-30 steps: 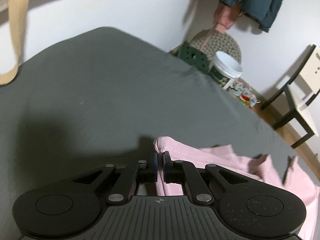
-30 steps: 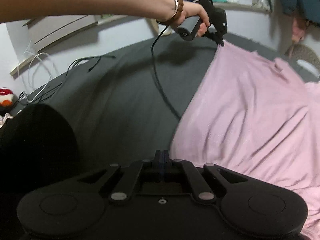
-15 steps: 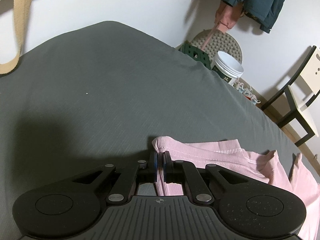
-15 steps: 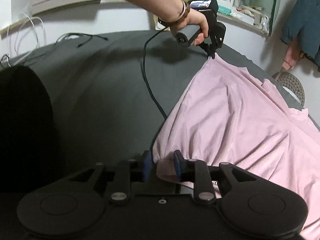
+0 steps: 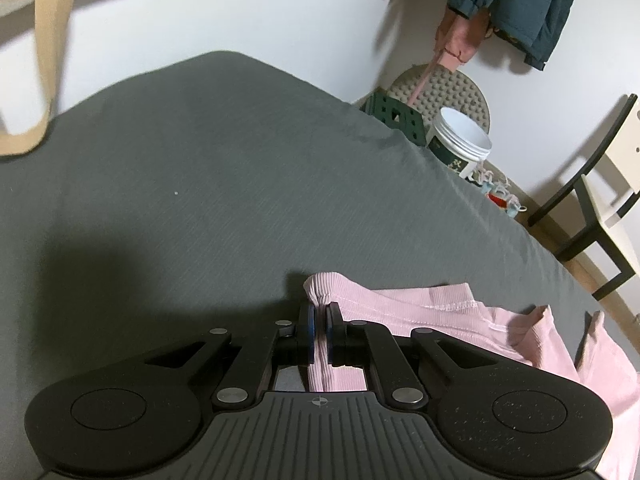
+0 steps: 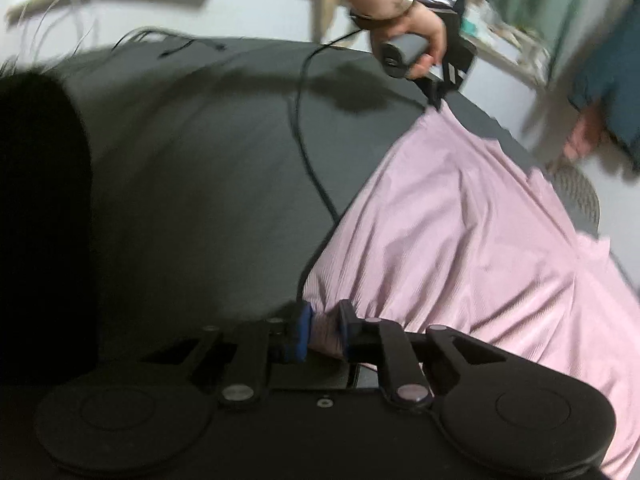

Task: Fold clothes

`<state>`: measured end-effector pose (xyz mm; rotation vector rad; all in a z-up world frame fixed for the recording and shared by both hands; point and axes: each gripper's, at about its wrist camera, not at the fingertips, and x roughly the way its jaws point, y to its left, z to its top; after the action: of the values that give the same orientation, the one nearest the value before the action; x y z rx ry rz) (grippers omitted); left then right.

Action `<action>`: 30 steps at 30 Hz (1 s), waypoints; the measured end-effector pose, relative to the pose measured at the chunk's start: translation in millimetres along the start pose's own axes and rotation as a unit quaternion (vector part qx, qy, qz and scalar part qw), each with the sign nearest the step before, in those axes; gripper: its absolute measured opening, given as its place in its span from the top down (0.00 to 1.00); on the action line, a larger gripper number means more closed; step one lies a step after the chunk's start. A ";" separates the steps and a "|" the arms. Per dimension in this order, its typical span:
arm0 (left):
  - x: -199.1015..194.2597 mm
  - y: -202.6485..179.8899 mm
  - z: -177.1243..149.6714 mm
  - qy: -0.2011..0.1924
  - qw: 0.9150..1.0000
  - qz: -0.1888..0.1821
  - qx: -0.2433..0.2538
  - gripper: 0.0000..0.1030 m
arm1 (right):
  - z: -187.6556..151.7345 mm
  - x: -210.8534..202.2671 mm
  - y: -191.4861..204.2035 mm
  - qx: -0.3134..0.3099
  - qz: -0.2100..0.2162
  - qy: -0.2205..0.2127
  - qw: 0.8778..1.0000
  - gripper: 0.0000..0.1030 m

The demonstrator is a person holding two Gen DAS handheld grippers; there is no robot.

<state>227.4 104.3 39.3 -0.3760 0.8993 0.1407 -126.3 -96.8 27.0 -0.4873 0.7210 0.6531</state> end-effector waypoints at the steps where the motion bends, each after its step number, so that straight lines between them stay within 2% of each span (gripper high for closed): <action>1: -2.0 -1.5 0.6 -0.003 1.000 0.001 0.000 0.95 | 1.9 -4.8 -3.5 0.011 0.001 -0.007 1.000 0.87; 4: -9.7 -6.2 5.1 -0.008 1.000 -0.004 -0.010 0.96 | 7.0 -21.6 -16.0 0.049 0.008 -0.034 0.998 0.88; 8: -23.0 -17.8 16.6 -0.016 0.999 -0.027 -0.029 0.96 | 6.9 -51.8 -46.7 0.119 0.021 -0.076 0.990 0.88; 11: -38.6 -37.1 29.0 -0.029 0.996 -0.069 -0.056 0.96 | 1.4 -81.7 -80.6 0.203 0.045 -0.119 0.971 0.89; 12: -44.8 -43.2 32.6 -0.037 0.991 -0.097 -0.081 0.96 | -1.9 -93.6 -91.3 0.223 0.046 -0.142 0.963 0.89; 14: -54.0 -56.4 37.0 -0.054 0.985 -0.125 -0.109 0.96 | -10.2 -109.1 -108.9 0.244 0.037 -0.165 0.955 0.89; 15: -54.8 -66.4 37.6 -0.053 0.990 -0.092 -0.095 0.96 | -14.2 -107.7 -111.6 0.249 0.042 -0.160 0.954 0.89; 16: -50.3 -76.0 36.3 -0.032 0.995 -0.045 -0.078 0.96 | -18.3 -105.9 -114.1 0.255 0.047 -0.155 0.953 0.89; 17: -45.8 -80.4 34.4 -0.015 0.997 -0.023 -0.072 0.96 | -22.4 -104.1 -116.6 0.260 0.052 -0.150 0.953 0.89; 18: -46.7 -82.4 30.8 -0.018 0.996 -0.019 -0.080 0.96 | -23.2 -108.5 -116.6 0.256 0.046 -0.161 0.952 0.89; 20: -64.4 -93.5 35.0 -0.042 0.993 -0.071 -0.084 0.96 | -24.7 -117.8 -116.4 0.247 0.032 -0.185 0.951 0.89; 23: -92.0 -110.6 41.5 -0.080 0.982 -0.148 -0.086 0.96 | -23.7 -134.3 -122.9 0.244 0.035 -0.222 0.943 0.89; 25: -122.7 -127.8 49.4 -0.121 0.971 -0.199 -0.054 0.96 | -22.7 -130.6 -123.4 0.242 0.049 -0.218 0.944 0.89; 26: -132.6 -136.5 55.5 -0.130 0.969 -0.205 -0.040 0.96 | -22.9 -126.4 -121.4 0.240 0.055 -0.211 0.946 0.89; 28: -139.5 -134.4 59.5 -0.128 0.977 -0.169 -0.021 0.96 | -22.2 -118.6 -116.8 0.237 0.064 -0.195 0.950 0.89; 30: -129.0 -114.0 57.2 -0.109 0.987 -0.115 -0.031 0.96 | -20.8 -111.4 -111.8 0.233 0.073 -0.179 0.953 0.89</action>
<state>221.2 25.0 202.4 -0.5087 0.6316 -0.0041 -122.1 -229.1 115.3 0.1205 0.5432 0.6605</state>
